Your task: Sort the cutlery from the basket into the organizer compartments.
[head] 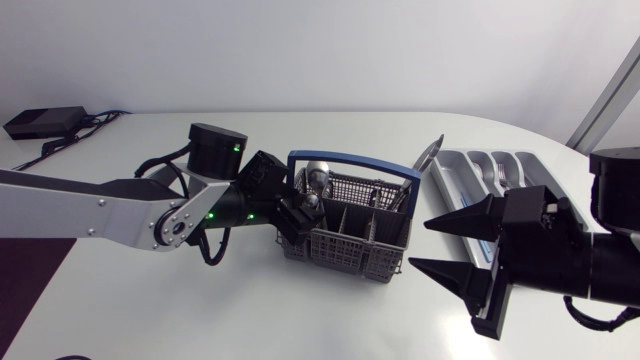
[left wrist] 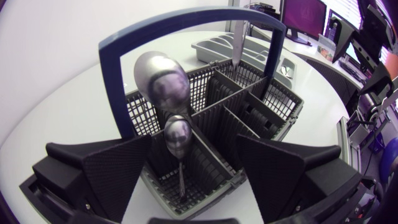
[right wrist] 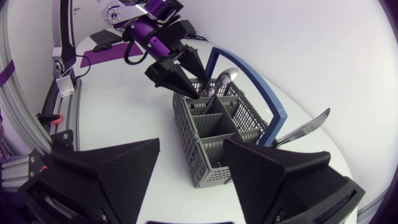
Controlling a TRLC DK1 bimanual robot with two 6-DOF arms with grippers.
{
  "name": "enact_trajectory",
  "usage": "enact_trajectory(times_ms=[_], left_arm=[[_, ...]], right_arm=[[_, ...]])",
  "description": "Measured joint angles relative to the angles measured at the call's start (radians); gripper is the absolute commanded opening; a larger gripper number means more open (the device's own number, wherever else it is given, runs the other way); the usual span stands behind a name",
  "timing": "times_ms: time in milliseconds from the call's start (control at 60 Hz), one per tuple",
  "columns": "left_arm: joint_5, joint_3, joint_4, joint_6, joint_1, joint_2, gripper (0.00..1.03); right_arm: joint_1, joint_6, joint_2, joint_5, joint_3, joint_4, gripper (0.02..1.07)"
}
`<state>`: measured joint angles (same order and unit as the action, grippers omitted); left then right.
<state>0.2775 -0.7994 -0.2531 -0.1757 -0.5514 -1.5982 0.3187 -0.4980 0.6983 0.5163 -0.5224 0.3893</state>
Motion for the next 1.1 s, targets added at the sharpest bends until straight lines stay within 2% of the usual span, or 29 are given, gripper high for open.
enact_trajectory(times_ms=[183,283,333,433,517,617,733,967,1100], left_arm=[[-0.009,0.013,0.003,-0.001,-0.002,0.041,0.94],[0.003,0.03,0.063,-0.009,0.01,0.159,0.94],[0.039,0.031,0.09,-0.016,0.037,0.24,0.94],[0.117,0.019,0.111,-0.031,0.139,0.352,0.94],[0.193,-0.021,0.161,-0.034,0.233,0.359,0.94],[0.22,-0.056,0.211,-0.047,0.286,0.331,0.94],[0.239,-0.063,0.264,-0.09,0.281,0.312,0.93],[0.242,-0.063,0.303,-0.141,0.248,0.28,0.92],[0.23,-0.063,0.378,-0.19,0.195,0.269,0.92]], right_arm=[[-0.04,-0.003,-0.024,0.02,0.0,0.009,0.77],[-0.06,-0.005,-0.031,0.035,0.0,0.011,0.77],[-0.065,-0.008,-0.032,0.038,0.0,0.011,0.77],[-0.066,-0.008,-0.032,0.038,0.0,0.011,0.77],[-0.065,-0.011,-0.032,0.041,0.0,0.012,0.77],[-0.065,-0.011,-0.032,0.041,0.0,0.015,0.77],[-0.065,-0.011,-0.032,0.04,0.0,0.032,0.77],[-0.064,-0.011,-0.012,0.037,0.0,0.033,0.77],[-0.101,-0.023,0.033,0.031,-0.006,0.029,0.77]])
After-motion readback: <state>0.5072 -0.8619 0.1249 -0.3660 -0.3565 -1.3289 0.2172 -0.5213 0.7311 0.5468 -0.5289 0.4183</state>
